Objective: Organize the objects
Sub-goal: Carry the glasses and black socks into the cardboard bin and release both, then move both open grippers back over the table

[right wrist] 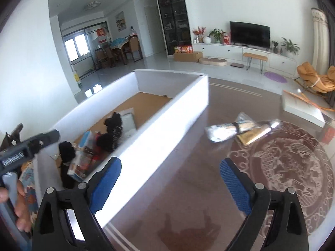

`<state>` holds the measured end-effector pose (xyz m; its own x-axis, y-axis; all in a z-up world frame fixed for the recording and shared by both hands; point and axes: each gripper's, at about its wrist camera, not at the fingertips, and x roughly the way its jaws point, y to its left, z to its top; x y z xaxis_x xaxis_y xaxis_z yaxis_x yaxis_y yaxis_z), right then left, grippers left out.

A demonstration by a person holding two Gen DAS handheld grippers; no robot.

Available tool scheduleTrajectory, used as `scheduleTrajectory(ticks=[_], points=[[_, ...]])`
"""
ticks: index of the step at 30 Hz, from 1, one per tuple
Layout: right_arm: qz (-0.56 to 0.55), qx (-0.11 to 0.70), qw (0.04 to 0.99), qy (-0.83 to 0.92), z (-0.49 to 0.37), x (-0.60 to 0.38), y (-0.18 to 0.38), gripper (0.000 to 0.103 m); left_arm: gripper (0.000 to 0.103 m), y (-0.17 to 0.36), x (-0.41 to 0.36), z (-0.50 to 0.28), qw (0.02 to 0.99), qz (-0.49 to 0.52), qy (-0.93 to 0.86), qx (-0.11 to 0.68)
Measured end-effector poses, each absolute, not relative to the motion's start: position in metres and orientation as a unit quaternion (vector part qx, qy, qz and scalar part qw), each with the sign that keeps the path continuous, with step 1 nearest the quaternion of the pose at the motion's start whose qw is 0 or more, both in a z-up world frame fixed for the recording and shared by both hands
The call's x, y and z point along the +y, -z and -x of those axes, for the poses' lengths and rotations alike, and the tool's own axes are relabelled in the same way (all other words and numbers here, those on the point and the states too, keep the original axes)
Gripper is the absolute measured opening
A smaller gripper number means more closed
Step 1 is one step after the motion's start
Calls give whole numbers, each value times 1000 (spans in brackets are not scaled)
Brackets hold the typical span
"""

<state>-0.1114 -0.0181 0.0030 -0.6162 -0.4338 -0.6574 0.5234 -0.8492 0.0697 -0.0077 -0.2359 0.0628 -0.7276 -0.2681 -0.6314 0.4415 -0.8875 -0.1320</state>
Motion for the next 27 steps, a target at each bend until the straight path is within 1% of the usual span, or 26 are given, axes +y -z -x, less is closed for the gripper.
scheduleTrajectory(ticks=[3, 5, 8, 10, 14, 17, 20, 22, 25, 26, 27], points=[[-376, 97, 186, 903, 121, 52, 24, 95, 85, -74, -178, 9, 109, -301, 939, 128], [-394, 105, 136, 903, 126, 96, 38, 96, 94, -75, -141, 12, 53, -305, 943, 122], [-413, 87, 76, 903, 124, 152, 48, 95, 95, -65, -88, 20, -14, -329, 939, 104], [-424, 70, 49, 902, 125, 179, 53, 95, 95, -53, -56, 27, -37, -346, 934, 88], [-437, 38, 31, 898, 118, 204, 63, 95, 95, -19, -18, 39, -54, -388, 919, 51], [-446, 6, 28, 895, 114, 214, 72, 96, 95, 7, -9, 48, -42, -411, 910, 29], [-443, -7, 21, 896, 114, 218, 73, 96, 95, 27, -11, 53, -31, -427, 903, 21], [-448, -8, 20, 894, 116, 219, 75, 96, 95, 36, -12, 59, -24, -434, 901, 16], [-455, 14, 15, 890, 119, 210, 78, 100, 95, 47, -13, 69, -14, -443, 896, 5], [-456, 18, 17, 890, 119, 208, 78, 103, 95, 50, -13, 71, -12, -445, 896, 3], [-456, 20, 18, 889, 120, 206, 79, 103, 95, 52, -13, 73, -9, -446, 895, 1]])
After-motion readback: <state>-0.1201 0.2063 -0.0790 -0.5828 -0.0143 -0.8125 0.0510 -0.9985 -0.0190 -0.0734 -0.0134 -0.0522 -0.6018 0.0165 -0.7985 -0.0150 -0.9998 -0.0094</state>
